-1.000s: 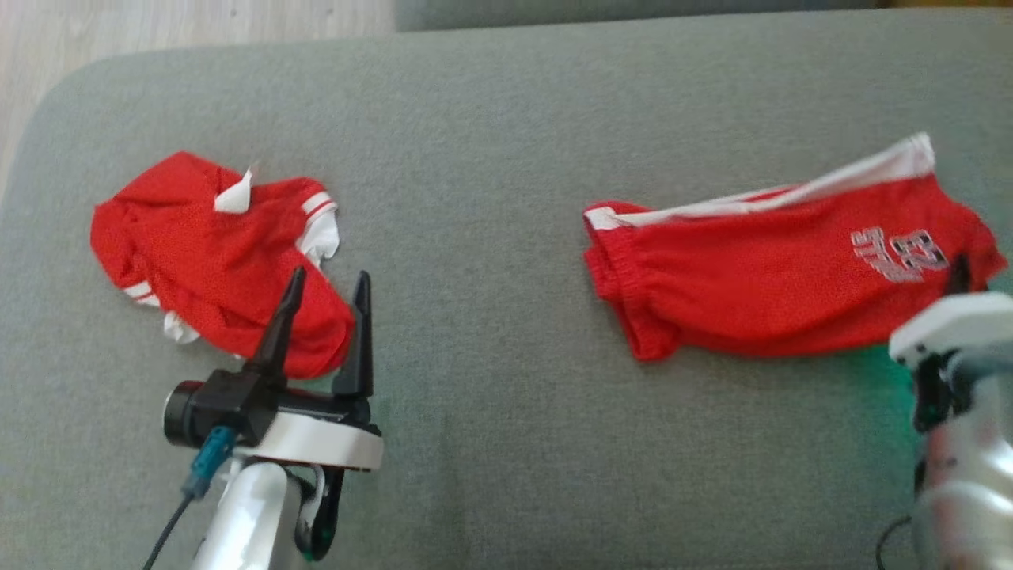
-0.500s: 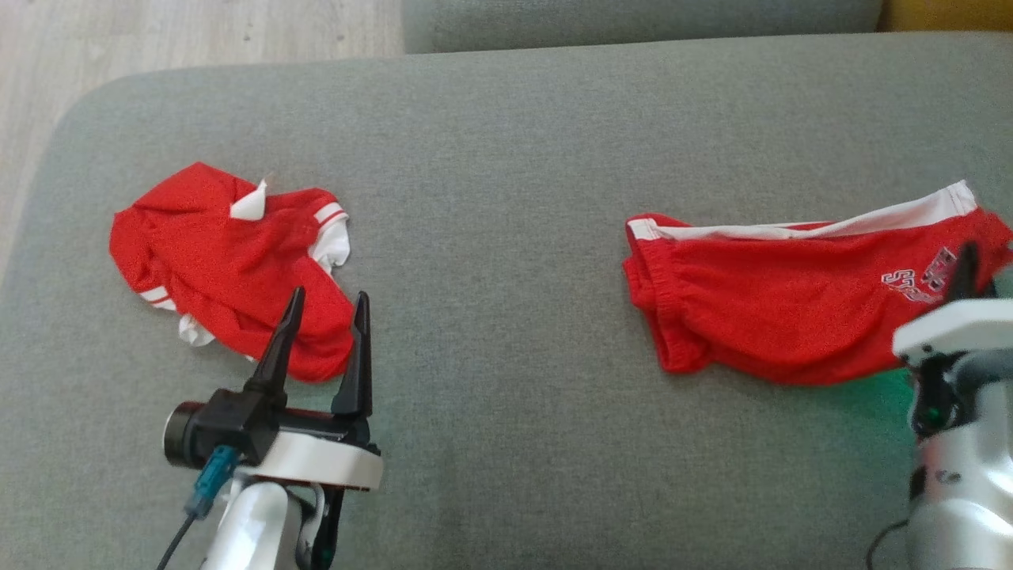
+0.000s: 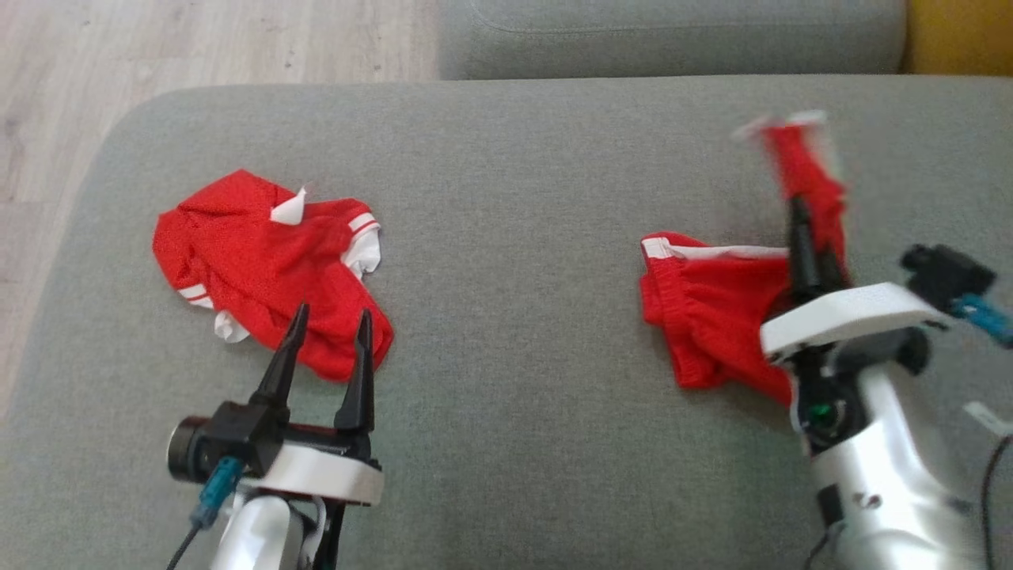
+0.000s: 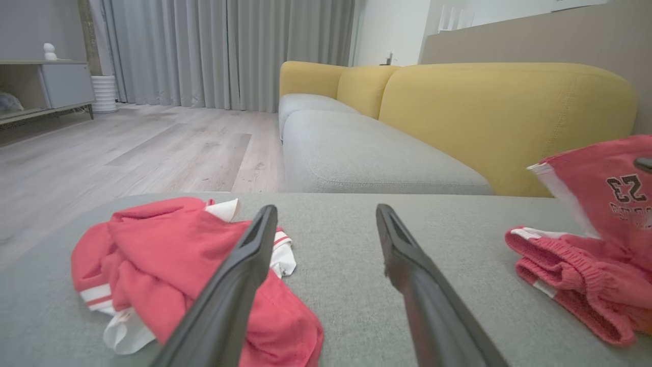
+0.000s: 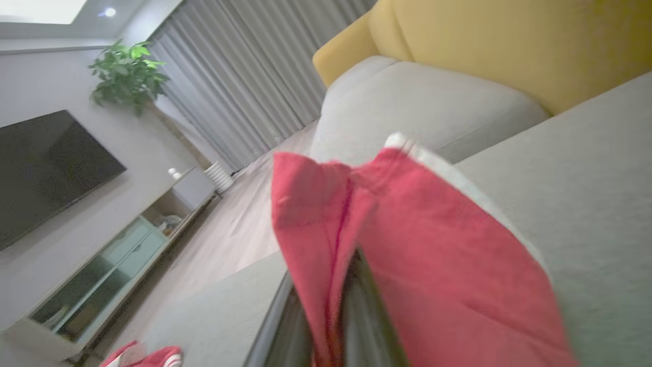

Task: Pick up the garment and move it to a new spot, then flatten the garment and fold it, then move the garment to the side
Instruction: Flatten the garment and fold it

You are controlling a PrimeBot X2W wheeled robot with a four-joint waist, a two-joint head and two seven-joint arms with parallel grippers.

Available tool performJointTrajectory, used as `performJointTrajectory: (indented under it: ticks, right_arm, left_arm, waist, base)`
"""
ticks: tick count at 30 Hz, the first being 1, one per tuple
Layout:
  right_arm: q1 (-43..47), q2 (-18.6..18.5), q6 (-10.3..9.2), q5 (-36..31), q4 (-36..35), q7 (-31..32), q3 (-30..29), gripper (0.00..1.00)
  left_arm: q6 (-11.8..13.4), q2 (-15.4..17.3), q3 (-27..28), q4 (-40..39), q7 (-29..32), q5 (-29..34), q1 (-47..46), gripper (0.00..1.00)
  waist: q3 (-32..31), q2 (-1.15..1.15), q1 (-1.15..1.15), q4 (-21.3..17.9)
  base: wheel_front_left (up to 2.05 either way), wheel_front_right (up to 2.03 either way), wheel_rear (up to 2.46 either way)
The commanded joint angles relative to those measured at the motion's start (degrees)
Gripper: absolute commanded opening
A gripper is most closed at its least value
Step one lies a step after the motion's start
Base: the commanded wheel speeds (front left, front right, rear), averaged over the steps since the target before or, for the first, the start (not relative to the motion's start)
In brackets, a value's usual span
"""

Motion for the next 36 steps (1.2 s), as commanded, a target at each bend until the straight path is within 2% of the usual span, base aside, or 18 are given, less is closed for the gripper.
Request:
performJointTrajectory:
  ticks: [1,3,7,12,16,17,18,21,24,30,36]
  right_arm:
    - [-0.67,-0.07,-0.04,1.31,-2.87,-0.71,3.52,0.00]
    - [0.39,-0.41,-0.04,3.57,-3.85,0.01,9.44,0.00]
    - [1.39,-2.92,-0.04,3.08,-3.21,0.10,17.23,0.00]
    - [1.37,-8.18,-0.04,-4.90,0.66,-1.45,28.00,0.00]
    - [0.84,-10.02,-0.04,-11.51,5.31,-2.43,33.66,0.00]
    - [0.59,-10.20,-0.04,-13.06,6.29,-3.01,34.48,0.60]
    - [0.46,-10.16,-0.04,-14.13,7.23,-3.52,34.95,1.00]
    - [0.08,-10.00,-0.04,-16.18,8.82,-4.29,35.77,1.00]
    - [-0.42,-9.96,-0.04,-18.72,9.88,-6.21,33.98,1.00]
    - [1.99,-8.66,-0.04,-21.16,5.86,-8.93,22.32,1.00]
    - [7.74,-6.26,-0.04,-25.41,-3.17,-9.34,11.13,1.00]
  left_arm:
    - [0.07,0.12,2.07,-1.36,-0.37,0.55,-0.64,1.00]
    - [0.13,0.10,2.16,-1.27,-0.37,0.64,-0.34,1.00]
    - [0.17,0.08,2.34,-1.24,-0.37,0.65,0.19,1.00]
    - [0.18,0.07,2.48,-1.10,-0.37,0.66,0.95,1.00]
    - [0.30,0.05,2.71,-1.02,-0.37,0.58,1.56,1.00]
    - [0.31,0.05,2.76,-1.01,-0.37,0.56,1.64,1.00]
    - [0.30,0.05,2.73,-0.98,-0.37,0.56,1.67,1.00]
    - [0.24,0.04,2.59,-0.93,-0.37,0.53,1.70,1.00]
    - [0.18,0.04,2.36,-0.93,-0.37,0.50,1.67,1.00]
    - [0.22,0.02,2.14,-2.12,-0.37,-0.22,1.30,1.00]
    - [0.72,0.01,1.52,-2.96,-0.37,-0.75,0.97,1.00]
  waist:
    - [-0.36,0.00,0.00,0.46]
    - [-0.77,0.00,0.00,1.08]
    - [-1.48,0.00,0.00,1.75]
    - [-2.23,0.00,0.00,1.88]
    - [-2.84,0.00,0.00,1.26]
    - [-2.95,0.00,0.00,0.99]
    - [-3.04,0.00,0.00,0.74]
    - [-3.28,0.00,0.00,0.06]
    - [-3.71,0.00,0.00,-1.00]
    - [-4.43,0.00,0.00,-2.78]
    - [-4.35,0.00,0.00,-4.39]
  base:
    - [0.00,0.00,0.00]
    - [0.00,0.00,0.00]
    - [0.00,0.00,0.00]
    - [0.00,0.00,0.00]
    - [0.00,0.00,0.00]
    - [0.00,0.00,0.00]
    - [0.00,0.00,0.00]
    - [0.00,0.00,0.00]
    - [0.00,0.00,0.00]
    - [0.00,0.00,0.00]
    - [0.00,0.00,0.00]
